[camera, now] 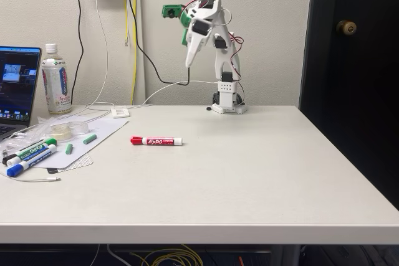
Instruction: Pick up the red marker.
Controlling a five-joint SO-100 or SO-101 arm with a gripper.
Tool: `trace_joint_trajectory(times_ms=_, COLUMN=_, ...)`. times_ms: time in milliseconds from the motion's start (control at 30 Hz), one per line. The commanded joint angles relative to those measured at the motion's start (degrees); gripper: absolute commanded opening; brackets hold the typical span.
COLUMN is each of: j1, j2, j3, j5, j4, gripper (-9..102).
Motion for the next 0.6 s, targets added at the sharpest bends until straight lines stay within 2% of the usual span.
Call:
trace_joint_trajectory(times_ms=0, j1=2.11, j2=-0.88, j3=-2.46, j5=-1.85, j4=-1.05, gripper=0)
trace_joint_trajectory(times_ms=167, j1=5.71, j2=-10.2, j3=-14.24, j5=-3.69, j4=2.29, gripper=0)
trace_joint_trajectory(times_ms=333, j1=8.44, j2=-14.06, j3=-14.5, j5=-6.5, j4=0.79, gripper=0)
trace_joint_trajectory(times_ms=567, j1=10.99, j2=-18.19, j3=-14.5, j5=-16.35, j4=0.26, gripper=0)
